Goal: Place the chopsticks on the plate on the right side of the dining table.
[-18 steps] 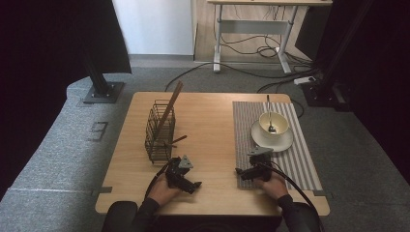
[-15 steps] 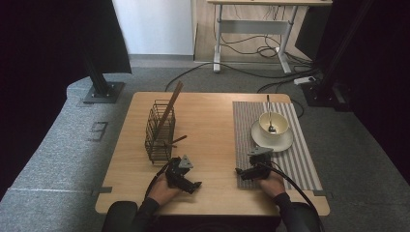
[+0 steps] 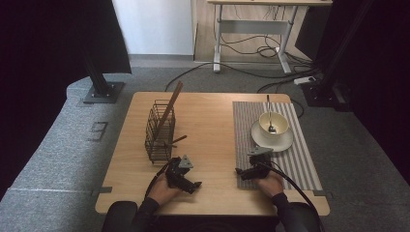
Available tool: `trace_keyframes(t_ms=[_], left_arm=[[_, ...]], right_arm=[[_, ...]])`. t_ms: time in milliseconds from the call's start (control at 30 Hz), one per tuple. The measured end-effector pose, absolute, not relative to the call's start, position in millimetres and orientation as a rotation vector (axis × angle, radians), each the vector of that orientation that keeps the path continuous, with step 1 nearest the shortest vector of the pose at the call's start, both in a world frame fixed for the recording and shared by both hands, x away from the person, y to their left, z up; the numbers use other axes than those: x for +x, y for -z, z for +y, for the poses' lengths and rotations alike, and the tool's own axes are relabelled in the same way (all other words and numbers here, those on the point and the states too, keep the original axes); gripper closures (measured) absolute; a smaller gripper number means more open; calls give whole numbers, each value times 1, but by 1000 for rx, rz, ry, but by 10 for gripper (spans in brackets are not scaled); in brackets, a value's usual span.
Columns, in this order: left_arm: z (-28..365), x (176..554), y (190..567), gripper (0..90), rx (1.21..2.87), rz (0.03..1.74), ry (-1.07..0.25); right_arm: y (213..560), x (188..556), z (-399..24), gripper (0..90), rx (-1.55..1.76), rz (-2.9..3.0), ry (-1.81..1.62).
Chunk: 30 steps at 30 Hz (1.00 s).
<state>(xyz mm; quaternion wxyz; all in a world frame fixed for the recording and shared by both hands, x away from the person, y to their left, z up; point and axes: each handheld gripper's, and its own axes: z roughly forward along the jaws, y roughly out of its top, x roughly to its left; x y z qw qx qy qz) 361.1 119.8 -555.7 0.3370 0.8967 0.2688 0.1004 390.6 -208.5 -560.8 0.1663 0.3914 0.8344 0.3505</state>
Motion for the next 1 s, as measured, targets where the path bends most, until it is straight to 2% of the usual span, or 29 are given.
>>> trace_keyframes(t_ms=[467,1000], left_arm=[[120,361,556,0,2337,701,-262],[120,361,556,0,2337,700,-262]], right_arm=[[557,391,-211,0,1093,2417,-983],[531,389,-206,0,1036,2444,-1049]])
